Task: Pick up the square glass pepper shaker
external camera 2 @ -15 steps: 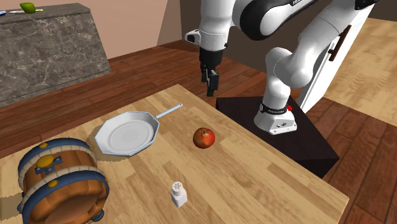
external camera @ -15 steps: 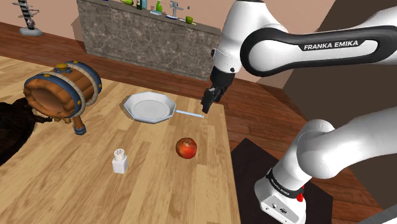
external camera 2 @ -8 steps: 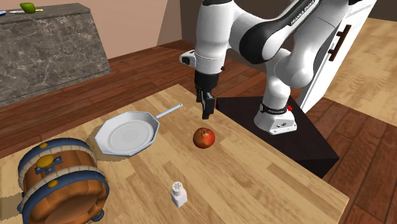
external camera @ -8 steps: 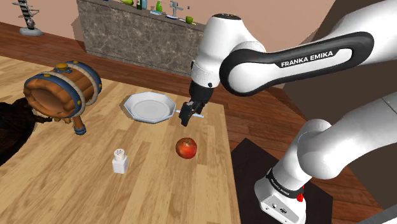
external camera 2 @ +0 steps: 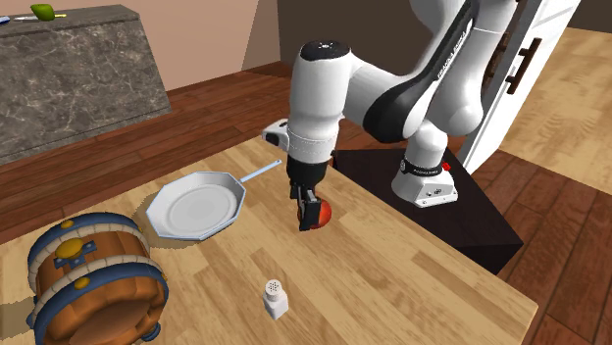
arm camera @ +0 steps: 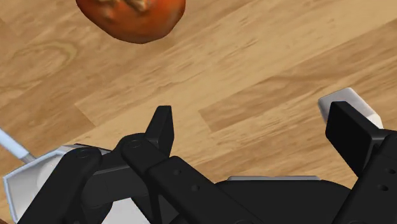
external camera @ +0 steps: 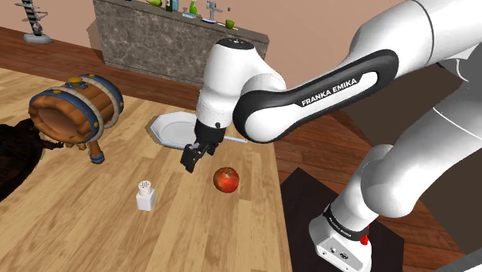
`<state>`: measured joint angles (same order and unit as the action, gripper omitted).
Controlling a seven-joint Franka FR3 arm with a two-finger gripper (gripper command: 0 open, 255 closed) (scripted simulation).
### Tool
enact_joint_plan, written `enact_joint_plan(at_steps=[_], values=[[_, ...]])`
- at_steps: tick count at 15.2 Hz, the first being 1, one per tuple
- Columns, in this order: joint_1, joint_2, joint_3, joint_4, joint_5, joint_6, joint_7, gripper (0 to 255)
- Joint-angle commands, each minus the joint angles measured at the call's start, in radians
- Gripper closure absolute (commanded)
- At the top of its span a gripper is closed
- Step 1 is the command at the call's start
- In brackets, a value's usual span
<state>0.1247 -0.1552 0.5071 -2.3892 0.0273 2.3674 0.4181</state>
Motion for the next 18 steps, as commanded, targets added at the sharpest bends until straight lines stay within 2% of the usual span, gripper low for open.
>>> enact_joint_plan(at_steps=[1, 5, 10, 18], values=[[0.002, 0.076, 0.032, 0.036, -0.047, 0.044, 0.063, 0], [0.023, 0.232, 0.063, 0.133, -0.178, 0.097, 0.194, 0], [0.104, 0.424, 0.045, 0.282, -0.346, 0.127, 0.347, 0], [0.138, 0.5, 0.001, 0.27, -0.427, 0.203, 0.407, 0]])
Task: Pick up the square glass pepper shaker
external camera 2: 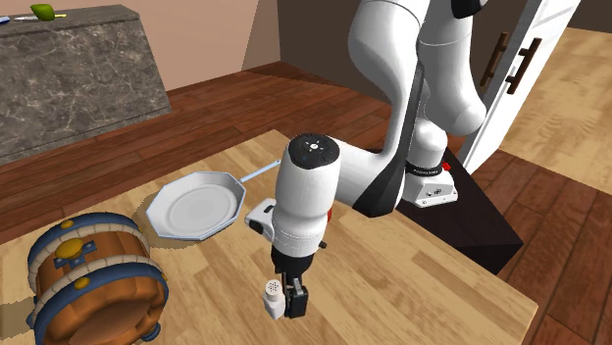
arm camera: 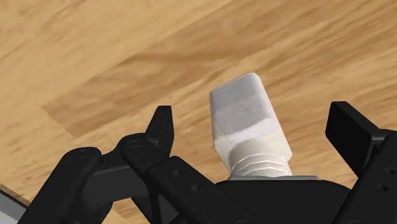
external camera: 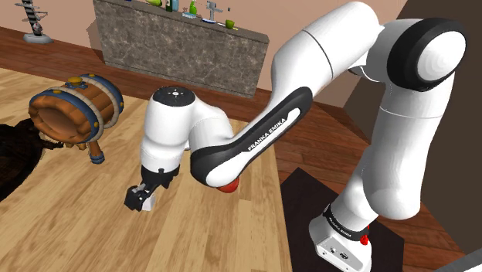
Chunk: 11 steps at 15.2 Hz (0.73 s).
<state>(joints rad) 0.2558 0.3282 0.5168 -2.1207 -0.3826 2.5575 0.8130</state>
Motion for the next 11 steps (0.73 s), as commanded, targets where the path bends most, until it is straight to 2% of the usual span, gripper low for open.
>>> enact_joint_plan(at_steps=[1, 2, 3, 11], values=[[0.007, 0.017, -0.009, 0.002, -0.016, 0.013, 0.012, 0], [0.007, 0.017, -0.009, 0.002, -0.016, 0.013, 0.012, 0], [0.007, 0.015, -0.009, -0.001, -0.016, 0.014, 0.012, 255], [0.007, 0.015, -0.009, -0.001, -0.016, 0.014, 0.012, 255]])
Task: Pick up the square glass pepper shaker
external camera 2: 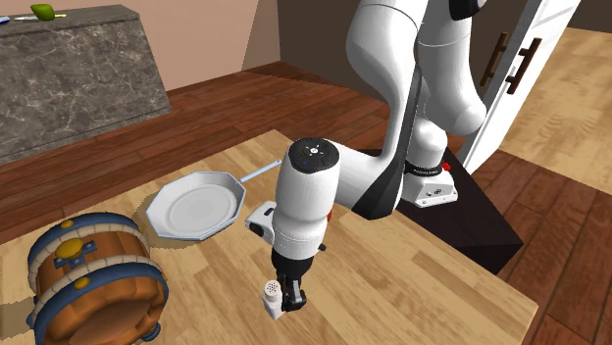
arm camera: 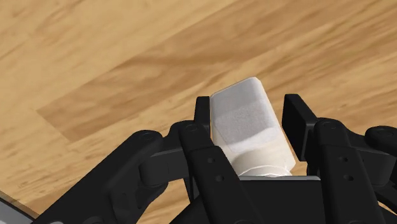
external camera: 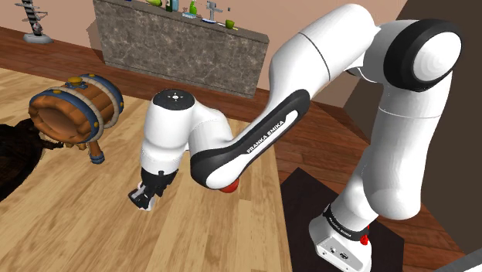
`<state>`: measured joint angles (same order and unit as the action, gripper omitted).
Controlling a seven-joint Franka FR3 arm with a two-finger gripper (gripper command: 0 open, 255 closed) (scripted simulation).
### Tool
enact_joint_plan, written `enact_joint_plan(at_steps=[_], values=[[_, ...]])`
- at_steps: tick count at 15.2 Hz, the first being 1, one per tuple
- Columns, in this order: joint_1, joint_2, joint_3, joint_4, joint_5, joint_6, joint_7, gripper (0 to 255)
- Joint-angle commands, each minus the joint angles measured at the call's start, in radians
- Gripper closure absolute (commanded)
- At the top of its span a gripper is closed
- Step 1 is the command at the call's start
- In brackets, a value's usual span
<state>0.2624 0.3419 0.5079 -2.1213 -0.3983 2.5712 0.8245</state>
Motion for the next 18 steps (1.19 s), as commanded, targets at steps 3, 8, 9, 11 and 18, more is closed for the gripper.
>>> enact_joint_plan(at_steps=[3, 8, 9, 11, 18], values=[[-0.009, -0.017, 0.012, 0.004, 0.021, -0.02, -0.016, 255], [-0.029, -0.066, 0.039, 0.014, 0.073, -0.071, -0.054, 255], [-0.033, -0.076, 0.044, 0.017, 0.083, -0.081, -0.062, 255], [-0.04, -0.094, 0.053, 0.023, 0.103, -0.102, -0.077, 255], [-0.054, -0.14, 0.071, 0.043, 0.152, -0.158, -0.112, 255]])
